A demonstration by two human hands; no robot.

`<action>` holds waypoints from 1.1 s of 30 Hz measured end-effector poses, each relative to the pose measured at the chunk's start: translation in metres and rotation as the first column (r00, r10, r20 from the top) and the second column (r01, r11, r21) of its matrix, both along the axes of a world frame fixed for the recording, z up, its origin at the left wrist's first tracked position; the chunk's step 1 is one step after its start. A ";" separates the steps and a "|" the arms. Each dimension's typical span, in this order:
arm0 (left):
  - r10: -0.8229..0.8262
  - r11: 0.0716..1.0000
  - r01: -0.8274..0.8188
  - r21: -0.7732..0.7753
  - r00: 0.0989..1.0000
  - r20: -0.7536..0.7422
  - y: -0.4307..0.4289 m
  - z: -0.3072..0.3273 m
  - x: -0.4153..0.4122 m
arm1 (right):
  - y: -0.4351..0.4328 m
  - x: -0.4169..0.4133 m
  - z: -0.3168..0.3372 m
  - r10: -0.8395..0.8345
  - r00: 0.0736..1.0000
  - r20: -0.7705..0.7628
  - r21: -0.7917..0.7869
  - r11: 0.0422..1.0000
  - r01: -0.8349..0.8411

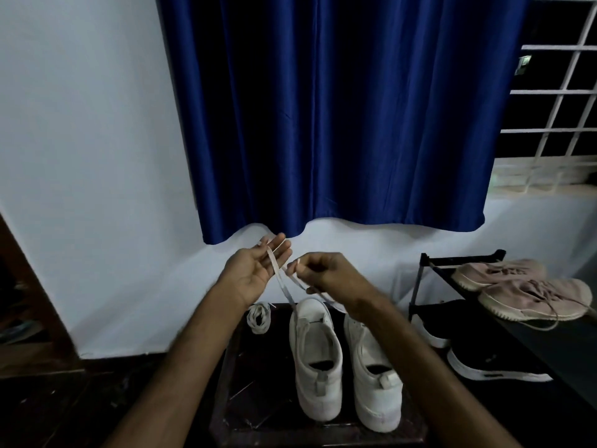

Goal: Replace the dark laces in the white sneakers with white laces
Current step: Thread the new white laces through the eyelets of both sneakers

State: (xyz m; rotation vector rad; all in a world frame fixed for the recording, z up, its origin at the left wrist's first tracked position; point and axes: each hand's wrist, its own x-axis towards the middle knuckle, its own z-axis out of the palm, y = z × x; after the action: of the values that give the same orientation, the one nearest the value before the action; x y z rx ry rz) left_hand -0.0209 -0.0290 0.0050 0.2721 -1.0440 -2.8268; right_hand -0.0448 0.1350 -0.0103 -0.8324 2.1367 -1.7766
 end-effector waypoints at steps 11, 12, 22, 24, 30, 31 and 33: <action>0.195 0.980 -0.199 0.023 0.975 0.107 -0.042 -0.041 -0.001 | -0.009 0.013 -0.036 0.260 0.930 0.260 -0.161 0.961 -0.224; 0.203 0.979 -0.201 -0.026 0.971 0.125 -0.049 -0.048 0.001 | -0.006 0.010 -0.036 0.243 0.936 0.254 -0.135 0.967 -0.214; 0.346 0.032 0.351 -0.936 0.874 0.340 -0.060 -0.102 0.044 | 0.005 -0.004 -0.028 0.139 0.976 0.169 0.056 0.987 -0.150; 0.321 -0.323 0.127 -0.938 0.947 0.017 -0.042 -0.089 0.048 | 0.002 -0.003 -0.026 0.119 0.973 0.198 0.033 0.991 -0.128; -0.058 0.251 -0.123 -0.960 0.988 -0.142 0.010 -0.066 0.047 | -0.001 -0.003 -0.028 0.029 0.988 0.154 0.006 1.000 -0.031; -0.035 0.295 -0.125 -0.947 0.989 -0.142 0.012 -0.068 0.048 | 0.001 -0.003 -0.029 0.019 0.988 0.150 0.004 1.000 -0.020; -0.007 0.379 -0.139 -0.915 0.988 -0.153 0.013 -0.074 0.050 | 0.006 -0.001 -0.029 0.032 0.985 0.170 0.008 0.999 -0.033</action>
State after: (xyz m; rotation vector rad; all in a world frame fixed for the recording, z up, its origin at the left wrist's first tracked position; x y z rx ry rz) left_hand 0.0286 -0.0165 -0.0689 -0.0158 -2.2771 -1.6718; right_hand -0.0453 0.1406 -0.0394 -0.6824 2.0109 -1.7510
